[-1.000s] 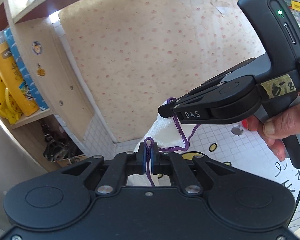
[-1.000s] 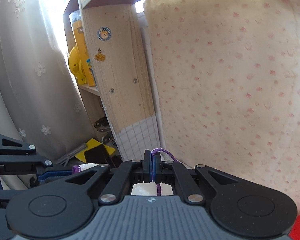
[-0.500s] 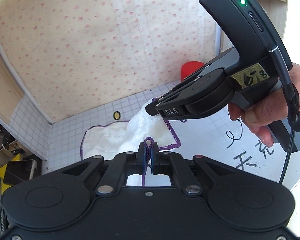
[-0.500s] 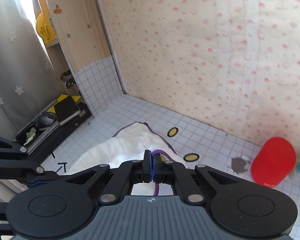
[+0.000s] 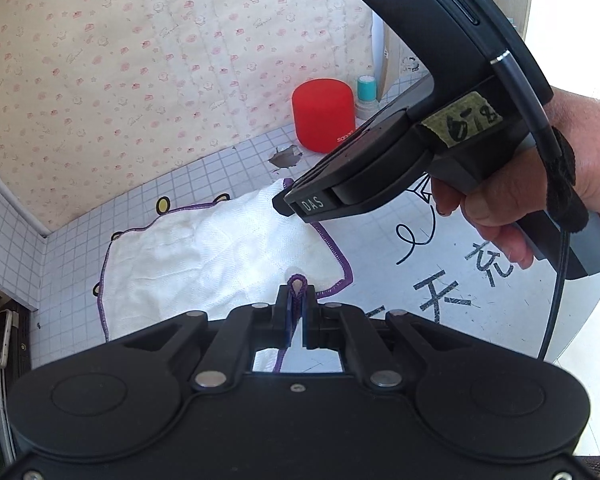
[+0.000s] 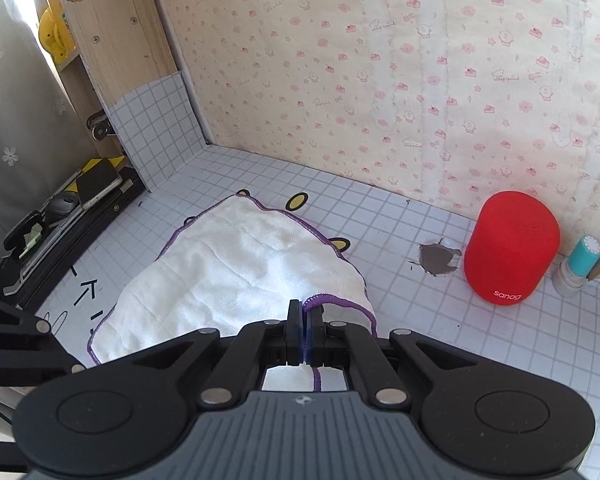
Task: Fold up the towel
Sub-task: 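Lower the towel onto the floor with both grippers, spreading it flat, then open both grippers to release the towel's purple edge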
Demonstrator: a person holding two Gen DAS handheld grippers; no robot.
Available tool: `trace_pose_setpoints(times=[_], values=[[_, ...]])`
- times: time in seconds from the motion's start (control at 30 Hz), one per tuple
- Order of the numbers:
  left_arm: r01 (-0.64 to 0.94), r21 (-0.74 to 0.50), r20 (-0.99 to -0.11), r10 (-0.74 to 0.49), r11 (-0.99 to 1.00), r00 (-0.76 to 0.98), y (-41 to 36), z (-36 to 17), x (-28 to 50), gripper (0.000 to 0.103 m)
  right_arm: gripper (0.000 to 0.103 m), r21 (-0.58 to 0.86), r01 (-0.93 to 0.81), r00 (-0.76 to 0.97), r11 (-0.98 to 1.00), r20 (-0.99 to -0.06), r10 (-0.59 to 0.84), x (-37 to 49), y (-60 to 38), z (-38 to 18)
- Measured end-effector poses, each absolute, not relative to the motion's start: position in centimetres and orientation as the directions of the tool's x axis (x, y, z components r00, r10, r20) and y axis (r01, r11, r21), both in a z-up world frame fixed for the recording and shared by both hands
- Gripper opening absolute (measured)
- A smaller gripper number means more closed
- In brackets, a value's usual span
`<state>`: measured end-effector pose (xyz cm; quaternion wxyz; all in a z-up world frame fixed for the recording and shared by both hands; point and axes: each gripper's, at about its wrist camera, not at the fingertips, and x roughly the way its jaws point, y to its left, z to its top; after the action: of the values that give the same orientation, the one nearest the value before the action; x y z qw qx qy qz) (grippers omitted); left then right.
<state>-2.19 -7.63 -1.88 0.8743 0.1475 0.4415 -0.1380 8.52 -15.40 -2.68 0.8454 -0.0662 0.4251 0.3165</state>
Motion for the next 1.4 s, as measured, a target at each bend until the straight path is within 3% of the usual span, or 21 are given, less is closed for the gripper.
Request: trace_pose_setpoints(times=[0.67,0.73,0.8,0.87,1.1,1.4], values=[[0.507,0.088,-0.854,-0.198,0.857,0.482,-11.4,-5.1,-4.1,0.010,0.002,0.153,-0.558,0.375,0.816,-0.830,0.412,7.2,-18.6,-6.1],[0.516,0.079,-0.856,-0.207,0.853,0.473,-11.6,-5.2,-4.3,0.016,0.004,0.161,-0.535,0.367,0.829,-0.840,0.400,7.3,-19.2,-6.5],[0.526,0.068,-0.858,-0.220,0.848,0.465,-11.9,-5.3,-4.4,0.036,0.010,0.149,-0.521,0.364,0.840,-0.851,0.377,7.4,-19.7,-6.9],[0.534,0.066,-0.849,-0.234,0.843,0.474,-12.0,-5.1,-4.8,0.047,0.032,0.114,-0.510,0.373,0.853,-0.864,0.338,7.4,-20.1,-7.1],[0.558,0.063,-0.829,-0.268,0.827,0.491,-12.4,-4.4,-5.3,0.047,0.036,0.084,-0.432,0.410,0.898,-0.868,0.279,8.2,-22.6,-6.7],[0.465,0.121,-0.818,-0.177,0.877,0.547,-9.7,-5.0,-3.0,0.052,0.036,0.120,-0.401,0.439,0.908,-0.845,0.305,10.1,-22.2,-6.0]])
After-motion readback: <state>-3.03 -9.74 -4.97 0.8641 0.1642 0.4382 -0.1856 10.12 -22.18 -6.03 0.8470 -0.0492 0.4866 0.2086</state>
